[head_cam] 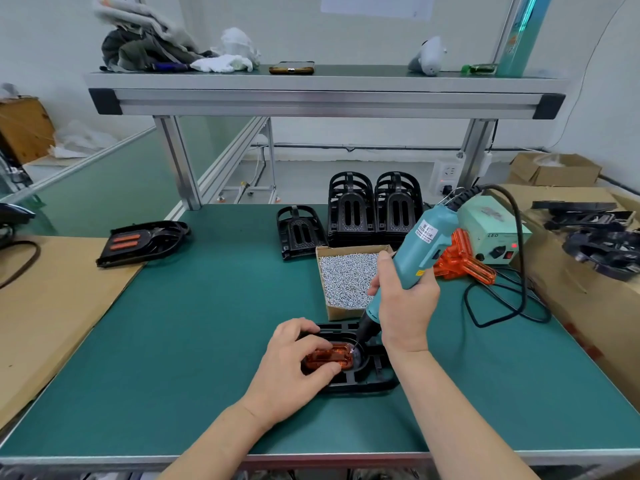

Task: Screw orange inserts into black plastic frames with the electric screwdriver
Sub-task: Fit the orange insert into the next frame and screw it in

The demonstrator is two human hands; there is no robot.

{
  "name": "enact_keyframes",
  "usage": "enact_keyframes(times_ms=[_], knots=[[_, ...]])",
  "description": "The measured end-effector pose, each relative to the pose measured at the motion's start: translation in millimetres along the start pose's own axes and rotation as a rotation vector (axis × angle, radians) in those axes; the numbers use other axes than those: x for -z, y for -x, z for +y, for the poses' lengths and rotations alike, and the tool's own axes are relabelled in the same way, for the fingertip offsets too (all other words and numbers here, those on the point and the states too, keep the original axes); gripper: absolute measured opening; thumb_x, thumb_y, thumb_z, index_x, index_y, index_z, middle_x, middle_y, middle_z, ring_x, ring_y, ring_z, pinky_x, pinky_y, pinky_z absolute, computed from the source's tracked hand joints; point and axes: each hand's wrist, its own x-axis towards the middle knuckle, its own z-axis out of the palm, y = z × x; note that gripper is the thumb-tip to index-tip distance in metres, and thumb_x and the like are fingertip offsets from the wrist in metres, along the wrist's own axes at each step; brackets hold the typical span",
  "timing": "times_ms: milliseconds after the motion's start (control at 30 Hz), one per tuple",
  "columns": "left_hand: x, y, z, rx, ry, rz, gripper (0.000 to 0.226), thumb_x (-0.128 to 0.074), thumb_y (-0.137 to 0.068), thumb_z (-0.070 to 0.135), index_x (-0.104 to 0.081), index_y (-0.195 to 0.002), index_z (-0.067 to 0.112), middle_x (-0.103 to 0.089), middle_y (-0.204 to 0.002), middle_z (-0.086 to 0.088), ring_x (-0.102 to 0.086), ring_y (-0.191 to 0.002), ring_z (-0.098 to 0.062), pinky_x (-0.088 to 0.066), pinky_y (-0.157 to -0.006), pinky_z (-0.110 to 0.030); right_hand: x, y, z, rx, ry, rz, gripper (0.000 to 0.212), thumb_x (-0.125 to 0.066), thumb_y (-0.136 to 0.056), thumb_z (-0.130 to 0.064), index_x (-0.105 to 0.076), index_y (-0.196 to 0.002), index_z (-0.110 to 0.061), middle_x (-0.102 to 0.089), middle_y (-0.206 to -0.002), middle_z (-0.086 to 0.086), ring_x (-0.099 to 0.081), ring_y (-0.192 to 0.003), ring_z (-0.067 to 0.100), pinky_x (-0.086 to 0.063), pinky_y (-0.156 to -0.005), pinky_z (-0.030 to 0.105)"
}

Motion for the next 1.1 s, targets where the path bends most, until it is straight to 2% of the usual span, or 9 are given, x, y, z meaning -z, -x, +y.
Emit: enact_keyframes(times_ms=[200, 333, 467, 533, 667, 800, 900, 1033, 1100], knots=[[0.2, 0.1, -0.6, -0.009, -0.005, 0.002, 0.039, -0.064, -0.076, 0.057, -0.076, -0.097, 0.025, -0.048, -0.115, 0.022, -0.043, -0.12, -0.005, -0.031, -0.103, -0.016, -2.2, 1.7, 4.9, -0.011, 0.009, -0.004, 0.012, -0.07, -0.083, -0.029, -0.059, -0.084, -0.025, -0.061, -0.055, 0.0, -0.058, -0.047, 0.017, -0.051, -0.053, 0.032], [0.6, 0.2, -0.1, -0.018, -0.01, 0.002, 0.04, -0.064, -0.076, 0.057, -0.076, -0.098, 0.026, -0.048, -0.115, 0.022, -0.043, -0.12, -0.004, -0.03, -0.102, -0.015, -4.3, 3.1, 6.6, 0.006, 0.038, -0.017, 0.024, -0.07, -0.08, -0.037, -0.058, -0.084, -0.017, -0.061, -0.054, 0.0, -0.06, -0.045, 0.015, -0.049, -0.048, 0.026], [1.5, -0.2, 0.8, -0.025, -0.001, 0.005, 0.04, -0.065, -0.076, 0.056, -0.076, -0.097, 0.025, -0.05, -0.114, 0.019, -0.044, -0.118, -0.005, -0.03, -0.1, -0.012, -6.6, 2.2, 9.5, 0.082, 0.148, -0.048, 0.027, -0.07, -0.081, -0.041, -0.056, -0.08, -0.018, -0.062, -0.064, 0.013, -0.062, -0.062, 0.039, -0.054, -0.063, 0.054], [1.9, -0.6, 0.9, -0.028, 0.004, 0.004, 0.038, -0.066, -0.076, 0.055, -0.076, -0.097, 0.025, -0.05, -0.114, 0.018, -0.044, -0.118, -0.006, -0.03, -0.1, -0.012, -8.4, 4.3, 9.2, 0.085, 0.164, -0.054, 0.027, -0.069, -0.081, -0.043, -0.056, -0.082, -0.019, -0.062, -0.069, 0.018, -0.061, -0.067, 0.044, -0.052, -0.065, 0.058], [2.7, -1.5, 1.1, -0.027, 0.004, -0.001, 0.032, -0.072, -0.077, 0.049, -0.076, -0.097, 0.025, -0.051, -0.114, 0.017, -0.043, -0.119, -0.006, -0.029, -0.1, -0.011, -11.9, 10.3, 5.8, 0.086, 0.148, -0.091, 0.026, -0.068, -0.08, -0.044, -0.059, -0.086, -0.021, -0.065, -0.07, 0.013, -0.064, -0.064, 0.037, -0.055, -0.059, 0.053], [3.5, -1.6, 0.5, -0.03, -0.006, 0.0, 0.029, -0.078, -0.077, 0.043, -0.076, -0.097, 0.023, -0.051, -0.113, 0.017, -0.043, -0.118, -0.006, -0.027, -0.1, -0.009, -10.9, 12.3, 5.8, 0.059, 0.155, -0.137, 0.04, -0.066, -0.077, -0.047, -0.061, -0.089, -0.009, -0.065, -0.07, 0.014, -0.064, -0.064, 0.035, -0.056, -0.061, 0.05], [3.5, -1.9, 1.1, -0.024, -0.005, -0.006, 0.026, -0.079, -0.077, 0.041, -0.076, -0.097, 0.023, -0.051, -0.114, 0.016, -0.043, -0.118, -0.007, -0.027, -0.099, -0.009, -9.7, 10.7, 3.1, 0.044, 0.148, -0.126, 0.032, -0.066, -0.078, -0.041, -0.058, -0.085, -0.011, -0.063, -0.065, 0.014, -0.063, -0.059, 0.035, -0.055, -0.058, 0.046], [4.4, -2.1, 2.3, -0.027, 0.001, -0.01, 0.029, -0.077, -0.076, 0.044, -0.076, -0.096, 0.023, -0.052, -0.113, 0.014, -0.044, -0.117, -0.008, -0.028, -0.099, -0.01, -6.6, 7.0, 0.3, 0.012, 0.06, -0.12, 0.016, -0.069, -0.082, -0.024, -0.057, -0.083, -0.013, -0.059, -0.057, 0.01, -0.057, -0.046, 0.019, -0.048, -0.05, 0.025], [4.7, -2.5, 2.6, -0.032, 0.002, -0.011, 0.03, -0.077, -0.076, 0.045, -0.076, -0.096, 0.023, -0.053, -0.113, 0.013, -0.045, -0.116, -0.009, -0.029, -0.099, -0.01, -5.4, 7.3, -1.1, 0.024, 0.024, -0.144, 0.018, -0.07, -0.083, -0.026, -0.058, -0.084, -0.013, -0.059, -0.057, 0.008, -0.056, -0.047, 0.02, -0.048, -0.052, 0.025]])
